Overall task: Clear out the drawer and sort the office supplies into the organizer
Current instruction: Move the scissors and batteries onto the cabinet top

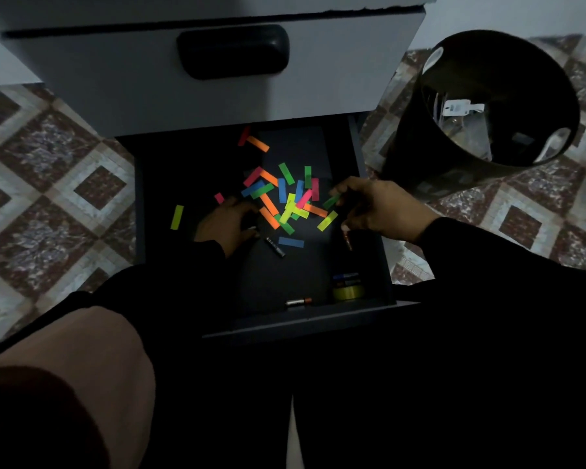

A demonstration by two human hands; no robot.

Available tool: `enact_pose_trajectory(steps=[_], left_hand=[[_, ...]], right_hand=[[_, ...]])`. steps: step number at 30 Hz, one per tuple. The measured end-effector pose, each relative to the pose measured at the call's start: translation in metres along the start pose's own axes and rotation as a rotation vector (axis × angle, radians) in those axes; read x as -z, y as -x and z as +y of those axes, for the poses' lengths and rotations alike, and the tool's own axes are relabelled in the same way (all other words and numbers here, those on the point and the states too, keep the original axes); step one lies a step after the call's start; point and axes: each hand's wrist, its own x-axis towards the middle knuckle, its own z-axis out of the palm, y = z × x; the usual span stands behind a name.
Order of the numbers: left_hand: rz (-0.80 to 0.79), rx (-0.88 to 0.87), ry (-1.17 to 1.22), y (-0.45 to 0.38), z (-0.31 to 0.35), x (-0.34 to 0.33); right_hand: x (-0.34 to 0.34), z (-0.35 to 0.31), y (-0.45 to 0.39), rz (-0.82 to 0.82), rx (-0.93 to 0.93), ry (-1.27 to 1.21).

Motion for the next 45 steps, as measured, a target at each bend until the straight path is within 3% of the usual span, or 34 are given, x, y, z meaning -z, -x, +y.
enact_pose_trajectory(steps=[7, 11, 17, 20, 27, 37, 45], left_hand=[[0.133, 0.012, 0.298, 0.009, 0.01, -0.003], [-0.015, -0.161, 0.052, 0.022, 0.011, -0.008], [-0.216, -0.279, -0.246, 0.031, -0.006, -0.004], [-0.235, -0.298, -0.331, 0.033, -0.013, 0.002], [-0.065, -0.156, -0.176, 0.03, -0.024, 0.0], [-0.03, -0.069, 0.013, 0.03, -0.039, 0.017], [-0.02, -0.065, -0.019, 0.025, -0.044, 0.018]], right_hand=[[0.0, 0.0, -0.004, 0.003, -0.005, 0.022], [-0.002, 0.001, -0.005, 0.007, -0.008, 0.048], [-0.005, -0.001, -0.006, 0.011, 0.005, 0.089], [-0.006, -0.002, -0.006, 0.018, 0.008, 0.092], [-0.013, -0.008, -0.009, 0.034, 0.006, 0.144], [-0.089, -0.027, -0.035, -0.064, -0.027, -0.04], [-0.143, -0.056, -0.054, -0.083, -0.043, -0.04]])
